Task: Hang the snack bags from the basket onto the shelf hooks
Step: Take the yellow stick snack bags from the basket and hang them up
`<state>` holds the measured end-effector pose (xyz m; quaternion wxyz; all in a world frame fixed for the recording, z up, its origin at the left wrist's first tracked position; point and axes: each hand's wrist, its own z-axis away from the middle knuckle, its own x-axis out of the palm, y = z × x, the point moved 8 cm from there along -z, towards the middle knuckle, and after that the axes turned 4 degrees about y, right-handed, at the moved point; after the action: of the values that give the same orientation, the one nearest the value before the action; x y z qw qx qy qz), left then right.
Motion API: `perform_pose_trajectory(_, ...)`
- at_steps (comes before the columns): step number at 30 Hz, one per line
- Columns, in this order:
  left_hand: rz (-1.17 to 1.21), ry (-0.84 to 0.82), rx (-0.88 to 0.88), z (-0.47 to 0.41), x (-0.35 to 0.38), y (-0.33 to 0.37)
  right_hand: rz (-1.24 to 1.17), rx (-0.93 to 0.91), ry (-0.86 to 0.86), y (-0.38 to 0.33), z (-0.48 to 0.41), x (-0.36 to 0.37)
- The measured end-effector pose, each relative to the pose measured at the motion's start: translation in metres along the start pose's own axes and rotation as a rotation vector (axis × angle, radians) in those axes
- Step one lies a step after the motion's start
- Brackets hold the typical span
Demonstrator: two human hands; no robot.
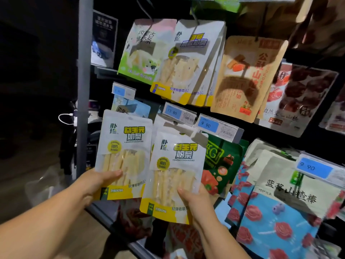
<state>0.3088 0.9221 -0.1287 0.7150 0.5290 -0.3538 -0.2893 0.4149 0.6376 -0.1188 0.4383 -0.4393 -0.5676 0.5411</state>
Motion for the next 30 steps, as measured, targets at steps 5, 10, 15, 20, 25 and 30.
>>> perform_pose_trajectory(5, 0.017, 0.071, 0.014, -0.008, -0.013, 0.000, -0.006, -0.004, 0.028, -0.001, -0.015, 0.019)
perform_pose_trajectory(10, 0.020, 0.074, 0.015, -0.011, -0.017, 0.001, -0.013, -0.015, 0.060, -0.008, -0.025, 0.030)
perform_pose_trajectory(15, 0.033, 0.078, 0.032, -0.011, -0.019, 0.003, -0.027, -0.023, 0.081, -0.013, -0.025, 0.035)
perform_pose_trajectory(20, 0.049, 0.083, 0.039, -0.009, -0.020, 0.005, -0.010, -0.020, 0.124, -0.013, -0.028, 0.036)
perform_pose_trajectory(25, 0.002, 0.111, 0.046, -0.006, -0.029, 0.008, 0.047, -0.003, 0.176, -0.013, -0.036, 0.037)
perform_pose_trajectory(30, 0.019, 0.130, 0.093, 0.001, -0.038, 0.018, 0.220, 0.010, 0.217, -0.006, -0.041, 0.035)
